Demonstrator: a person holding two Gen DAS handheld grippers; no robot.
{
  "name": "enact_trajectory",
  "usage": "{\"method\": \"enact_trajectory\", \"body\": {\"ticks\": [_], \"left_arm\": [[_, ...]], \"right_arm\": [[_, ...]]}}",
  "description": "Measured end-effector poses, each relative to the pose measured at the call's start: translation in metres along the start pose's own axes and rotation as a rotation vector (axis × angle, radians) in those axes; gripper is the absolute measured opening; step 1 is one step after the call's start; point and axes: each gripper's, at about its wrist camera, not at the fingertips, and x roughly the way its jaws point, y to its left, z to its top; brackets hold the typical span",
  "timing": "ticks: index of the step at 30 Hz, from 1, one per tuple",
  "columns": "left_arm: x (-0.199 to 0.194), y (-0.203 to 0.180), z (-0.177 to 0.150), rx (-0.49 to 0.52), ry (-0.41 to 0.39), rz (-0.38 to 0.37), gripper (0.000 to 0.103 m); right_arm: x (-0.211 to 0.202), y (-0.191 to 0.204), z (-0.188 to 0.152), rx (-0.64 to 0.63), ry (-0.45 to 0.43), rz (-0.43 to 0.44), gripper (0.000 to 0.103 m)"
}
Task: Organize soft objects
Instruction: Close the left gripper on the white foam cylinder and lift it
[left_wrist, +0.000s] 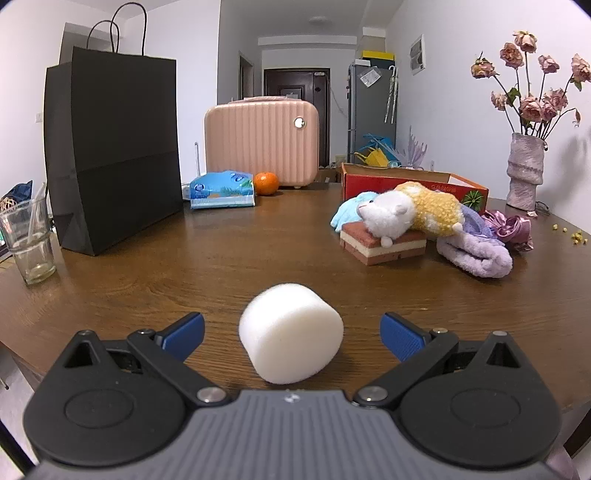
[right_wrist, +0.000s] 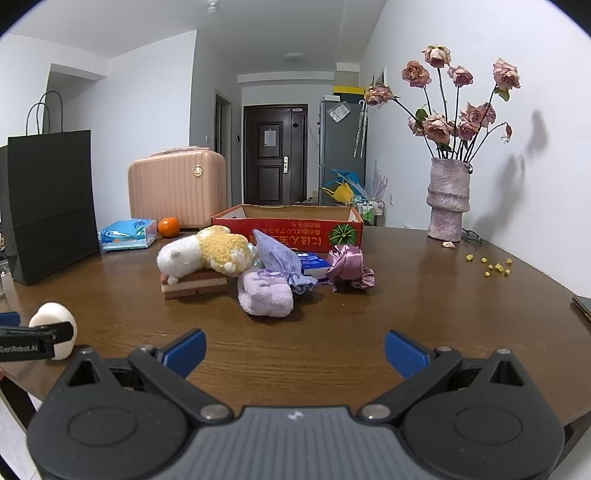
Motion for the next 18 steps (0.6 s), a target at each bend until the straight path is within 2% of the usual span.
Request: {"method": "enact_trajectory", "body": {"ticks": [9,11,15,18], "left_arm": [[0.017,-0.003,-0.003,-0.011,0.020,0.013,0.103],[0.020,-0.003,-0.003,-0.018,0.023,0.013,0.098],[0.025,-0.003,-0.004,-0.022,0.037,0.012,0.080],[0.029,-0.002,-0.005,-0.025,0.056,-0.004,0.076]], "right_arm": [[0.015,0.004,0.001,-0.012,0.013,0.021,0.103],[0.018,0.005,0.001,-0.016,0.015,0.028,0.103],[0.024,0.007,0.001,-0.025,0.018,0.042,0.103],[0.029,0.009,0.002,-0.034,0.017,0.048,0.103]]}}
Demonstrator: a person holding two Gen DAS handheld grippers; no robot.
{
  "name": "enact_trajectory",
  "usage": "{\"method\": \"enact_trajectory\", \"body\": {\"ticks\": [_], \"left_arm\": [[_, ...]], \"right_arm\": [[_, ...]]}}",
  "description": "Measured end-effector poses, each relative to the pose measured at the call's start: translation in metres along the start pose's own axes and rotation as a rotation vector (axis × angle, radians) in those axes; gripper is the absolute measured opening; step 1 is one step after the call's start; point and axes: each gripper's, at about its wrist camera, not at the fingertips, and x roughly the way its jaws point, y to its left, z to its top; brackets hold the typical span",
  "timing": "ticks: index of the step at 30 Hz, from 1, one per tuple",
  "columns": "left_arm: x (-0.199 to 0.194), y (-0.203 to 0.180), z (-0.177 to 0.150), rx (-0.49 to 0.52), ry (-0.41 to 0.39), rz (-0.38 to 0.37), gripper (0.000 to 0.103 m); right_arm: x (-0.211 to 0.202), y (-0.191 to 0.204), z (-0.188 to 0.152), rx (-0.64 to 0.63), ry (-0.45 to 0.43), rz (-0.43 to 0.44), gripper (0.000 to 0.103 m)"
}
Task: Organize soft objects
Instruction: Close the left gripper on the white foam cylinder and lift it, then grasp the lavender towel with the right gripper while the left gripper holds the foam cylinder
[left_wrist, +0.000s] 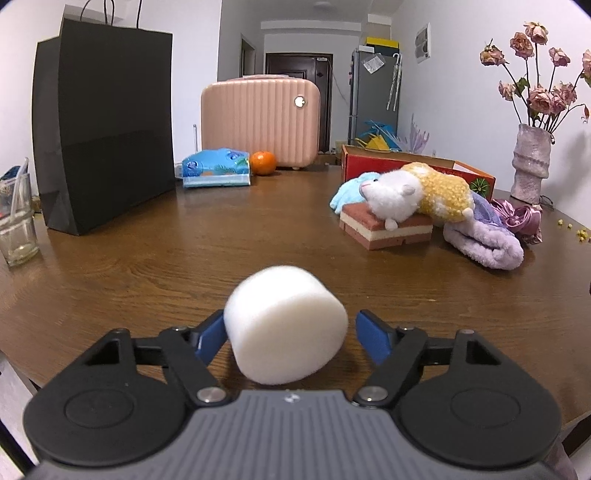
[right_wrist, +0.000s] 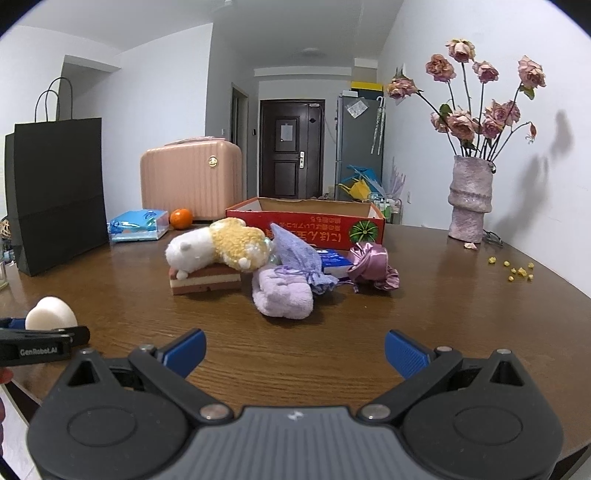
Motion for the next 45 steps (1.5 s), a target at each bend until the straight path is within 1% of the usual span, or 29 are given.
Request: {"method": "enact_trajectory", "body": {"ticks": [4,10,17,28,34,42,43,45], "left_arm": [[0.004,0.001,-0.001,-0.004,0.010,-0.008,0.065],[0.005,0.002,-0.002,-0.004,0.012,-0.033,0.060],[0.002,-0.001,0.002,0.004,-0.008,-0.050,0.060],[-0.001,-0.014,0.019,0.023,-0.055,-0.071,0.060],[0.002,-0.023,0.028,0.033,-0.056,-0.100,0.060],[0.013,-0.031,0.046,0.026,-0.048,-0.111,0.059],[0.014,-0.032,0.048,0.024,-0.050,-0.109,0.059],[0.016,-0.034,0.052,0.023,-0.053,-0.108,0.059]], "right_arm": [[0.006,0.002,0.001,-0.009,-0.001,0.008,0.103],[0.012,0.004,0.002,-0.019,0.000,0.014,0.103],[0.028,0.005,0.009,-0.036,0.001,0.013,0.103],[0.053,0.009,0.022,-0.071,0.018,0.018,0.102],[0.070,0.011,0.031,-0.080,0.046,0.022,0.102],[0.095,0.014,0.042,-0.093,0.093,0.014,0.101],[0.099,0.015,0.043,-0.096,0.098,0.012,0.101],[0.107,0.016,0.045,-0.099,0.113,0.005,0.096]]}}
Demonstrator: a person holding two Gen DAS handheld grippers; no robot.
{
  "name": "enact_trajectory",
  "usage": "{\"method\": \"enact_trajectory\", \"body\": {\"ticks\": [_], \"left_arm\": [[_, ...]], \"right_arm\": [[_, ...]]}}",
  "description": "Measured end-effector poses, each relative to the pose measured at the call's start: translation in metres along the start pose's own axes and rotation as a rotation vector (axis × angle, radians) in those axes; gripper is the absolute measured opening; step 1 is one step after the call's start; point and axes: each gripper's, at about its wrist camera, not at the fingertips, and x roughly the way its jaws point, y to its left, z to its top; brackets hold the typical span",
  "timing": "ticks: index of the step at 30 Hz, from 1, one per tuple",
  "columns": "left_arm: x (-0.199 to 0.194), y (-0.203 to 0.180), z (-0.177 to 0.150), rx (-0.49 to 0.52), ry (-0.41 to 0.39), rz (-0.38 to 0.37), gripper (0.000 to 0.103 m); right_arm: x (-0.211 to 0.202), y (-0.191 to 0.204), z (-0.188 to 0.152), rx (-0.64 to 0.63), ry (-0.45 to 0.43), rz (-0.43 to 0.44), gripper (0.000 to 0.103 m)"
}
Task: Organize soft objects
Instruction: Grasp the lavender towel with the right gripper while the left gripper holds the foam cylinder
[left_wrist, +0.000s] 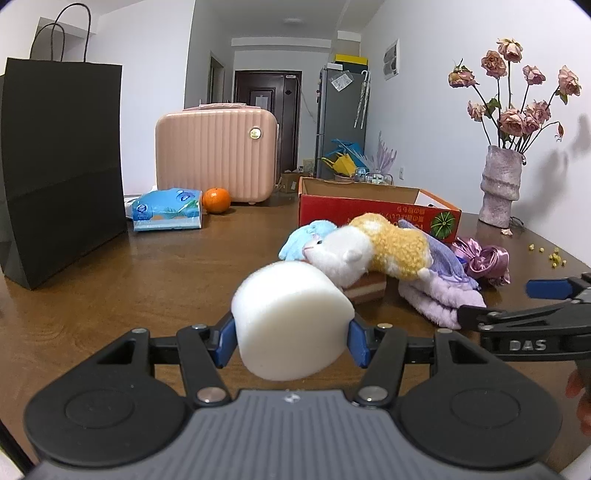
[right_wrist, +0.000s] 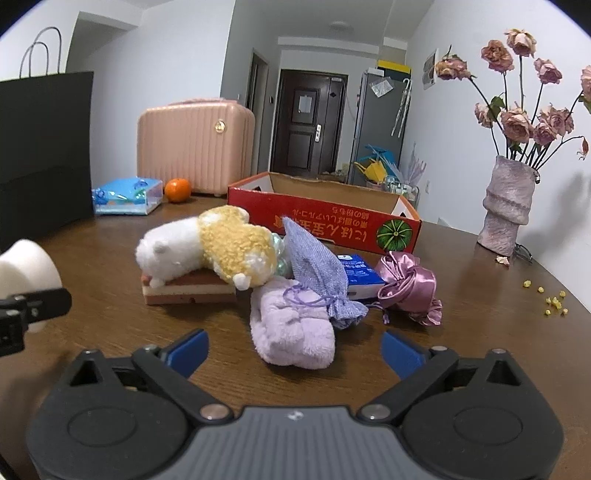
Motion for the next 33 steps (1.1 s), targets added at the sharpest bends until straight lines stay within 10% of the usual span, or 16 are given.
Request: {"method": "enact_trajectory", "body": {"ticks": [12,33], "left_arm": [[0.013,-0.012,0.010,0.007,-0.001,0.002,0.059],[0.026,-0.013,0.013,-0.003,0.008,0.017,0.059]], "right_arm": [[0.045,0.000,0.005,0.028,0.114,-0.043,0.089],[0.074,-0.003,0.009,0.123,0.130,0.020,0.039]]}}
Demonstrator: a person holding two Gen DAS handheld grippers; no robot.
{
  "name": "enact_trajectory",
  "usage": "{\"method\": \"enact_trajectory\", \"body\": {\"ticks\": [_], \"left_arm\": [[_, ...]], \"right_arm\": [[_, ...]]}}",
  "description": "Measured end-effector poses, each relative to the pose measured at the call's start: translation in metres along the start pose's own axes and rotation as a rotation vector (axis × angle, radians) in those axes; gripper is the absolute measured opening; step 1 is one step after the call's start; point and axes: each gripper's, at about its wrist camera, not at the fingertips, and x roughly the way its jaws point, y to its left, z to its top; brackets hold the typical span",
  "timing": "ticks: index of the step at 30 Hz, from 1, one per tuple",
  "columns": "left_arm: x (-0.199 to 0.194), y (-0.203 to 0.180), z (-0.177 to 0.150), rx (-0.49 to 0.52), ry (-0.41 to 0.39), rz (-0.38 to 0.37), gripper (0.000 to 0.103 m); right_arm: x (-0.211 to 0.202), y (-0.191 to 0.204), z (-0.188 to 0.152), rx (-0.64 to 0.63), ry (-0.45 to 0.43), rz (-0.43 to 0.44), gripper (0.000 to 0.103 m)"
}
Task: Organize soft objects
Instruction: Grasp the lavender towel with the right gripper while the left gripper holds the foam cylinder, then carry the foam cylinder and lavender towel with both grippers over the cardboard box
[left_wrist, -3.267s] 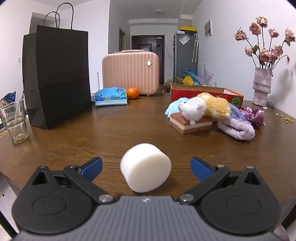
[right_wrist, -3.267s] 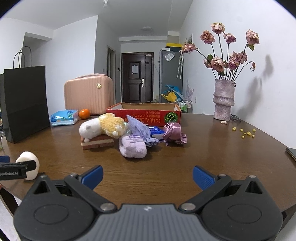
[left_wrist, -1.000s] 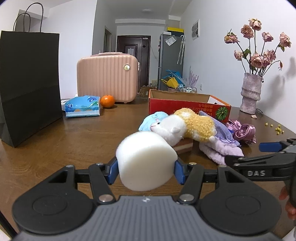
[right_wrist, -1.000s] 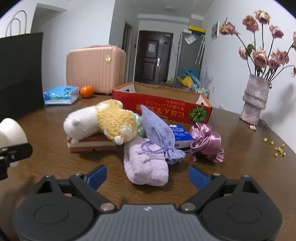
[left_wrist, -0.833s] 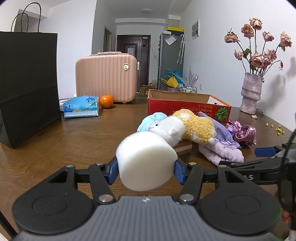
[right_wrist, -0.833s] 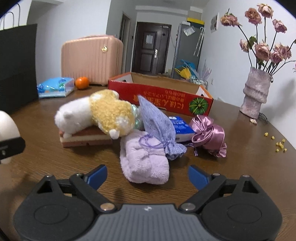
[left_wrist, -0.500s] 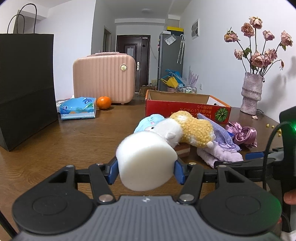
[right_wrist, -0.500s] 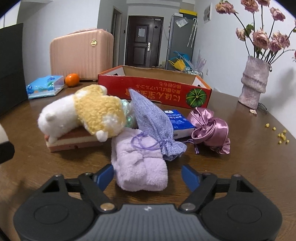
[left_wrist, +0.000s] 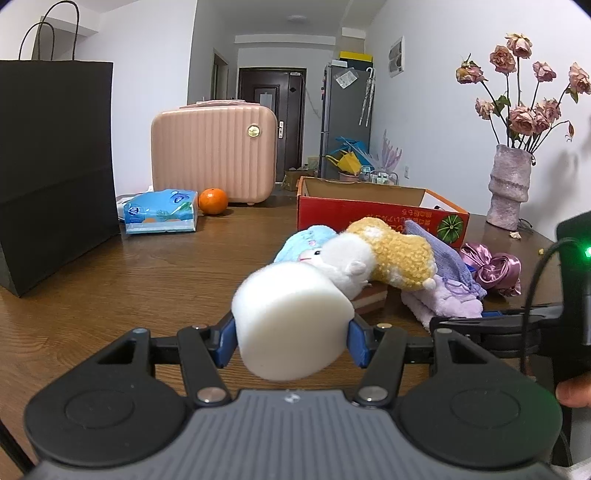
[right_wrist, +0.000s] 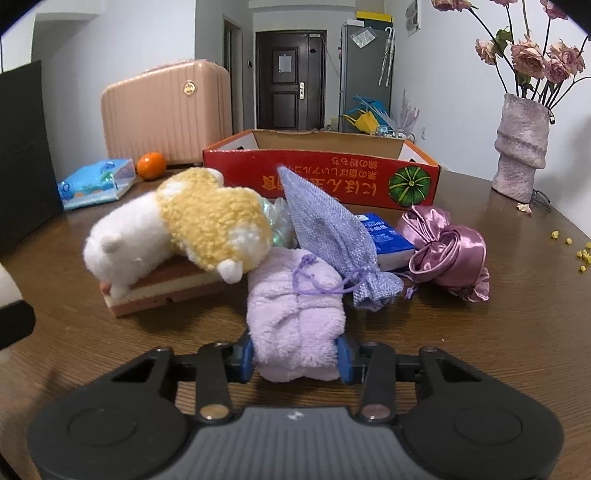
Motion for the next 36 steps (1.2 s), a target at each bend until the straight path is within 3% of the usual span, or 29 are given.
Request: {"method": "enact_trajectory", "body": {"ticks": [4,11,25,36], "left_arm": [[0.000,0.003,0.001,-0.008,-0.003,0.003,0.059],[0.000,0.006,0.001,-0.020,-0.008,0.003,0.059],[-0.003,0.000,0.009,-0.016,-0.032,-0.019,0.059],[-0.003,-0.013,0.033,0.004,-0.077,-0.046,0.059]], "right_arm": [[-0.009,-0.005,-0.001,0.016,-0.027,0.036,0.028],[-0.035,-0.014,-0.002,0.039,-0.081,0.102,0.022],[-0.093,-0.050,0.007,0.066,-0.231,0.166,0.020],[-0.104,-0.064,0.027,0.055,-0.316,0.185,0.021]]}}
